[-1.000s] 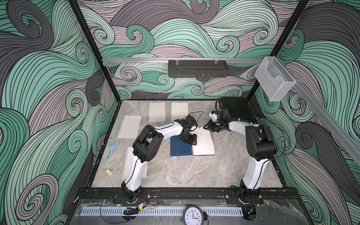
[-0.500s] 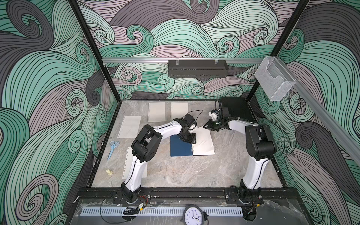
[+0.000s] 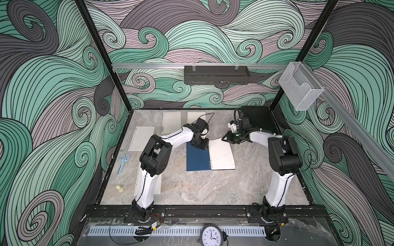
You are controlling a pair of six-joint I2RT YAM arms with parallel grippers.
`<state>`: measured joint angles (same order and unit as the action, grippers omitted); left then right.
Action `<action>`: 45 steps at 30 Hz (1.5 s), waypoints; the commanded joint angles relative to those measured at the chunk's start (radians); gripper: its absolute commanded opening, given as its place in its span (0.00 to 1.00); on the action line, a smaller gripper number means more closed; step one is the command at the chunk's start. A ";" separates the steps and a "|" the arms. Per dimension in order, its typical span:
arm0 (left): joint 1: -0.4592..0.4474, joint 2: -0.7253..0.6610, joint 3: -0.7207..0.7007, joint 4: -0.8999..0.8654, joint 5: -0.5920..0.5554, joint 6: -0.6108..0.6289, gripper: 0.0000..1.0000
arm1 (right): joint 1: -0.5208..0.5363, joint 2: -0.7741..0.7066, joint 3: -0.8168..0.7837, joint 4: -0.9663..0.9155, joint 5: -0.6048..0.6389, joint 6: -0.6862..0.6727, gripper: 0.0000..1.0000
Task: Tear off pages from different notebooks
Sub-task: Tear off the paper from the notebook.
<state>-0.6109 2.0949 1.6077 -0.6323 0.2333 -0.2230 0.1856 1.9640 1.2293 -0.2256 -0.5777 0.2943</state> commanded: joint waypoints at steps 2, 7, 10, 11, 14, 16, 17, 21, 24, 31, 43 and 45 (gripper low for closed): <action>0.013 0.031 0.073 -0.078 -0.090 0.035 0.43 | 0.008 -0.007 0.033 -0.027 0.016 -0.028 0.18; 0.015 0.067 0.119 -0.123 -0.141 0.061 0.42 | 0.012 -0.004 0.045 -0.041 0.027 -0.040 0.18; 0.015 0.082 0.134 -0.134 -0.158 0.068 0.42 | 0.017 -0.005 0.053 -0.043 0.023 -0.040 0.17; 0.016 0.086 0.138 -0.136 -0.164 0.069 0.42 | 0.018 -0.005 0.055 -0.043 0.023 -0.040 0.17; 0.015 0.105 0.158 -0.149 -0.181 0.071 0.42 | 0.024 -0.007 0.062 -0.047 0.022 -0.041 0.16; 0.016 0.121 0.175 -0.162 -0.191 0.074 0.43 | 0.027 -0.007 0.064 -0.047 0.026 -0.043 0.15; 0.016 0.127 0.182 -0.169 -0.193 0.076 0.43 | 0.029 -0.008 0.062 -0.048 0.027 -0.044 0.13; 0.016 0.148 0.206 -0.188 -0.208 0.081 0.44 | 0.039 -0.016 0.059 -0.047 0.035 -0.054 0.08; 0.015 0.154 0.215 -0.194 -0.212 0.082 0.44 | 0.047 -0.026 0.055 -0.047 0.048 -0.065 0.06; 0.016 0.194 0.248 -0.223 -0.247 0.083 0.45 | 0.069 -0.049 0.052 -0.054 0.081 -0.092 0.00; 0.022 0.249 0.257 -0.253 -0.277 0.049 0.45 | 0.163 -0.117 0.042 -0.072 0.171 -0.199 0.00; 0.023 0.255 0.255 -0.256 -0.268 0.040 0.45 | 0.193 -0.130 0.042 -0.080 0.211 -0.230 0.00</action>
<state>-0.5991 2.3005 1.8565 -0.8391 -0.0303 -0.1654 0.3443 1.8767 1.2655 -0.2840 -0.4248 0.1379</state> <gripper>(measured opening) 0.447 0.051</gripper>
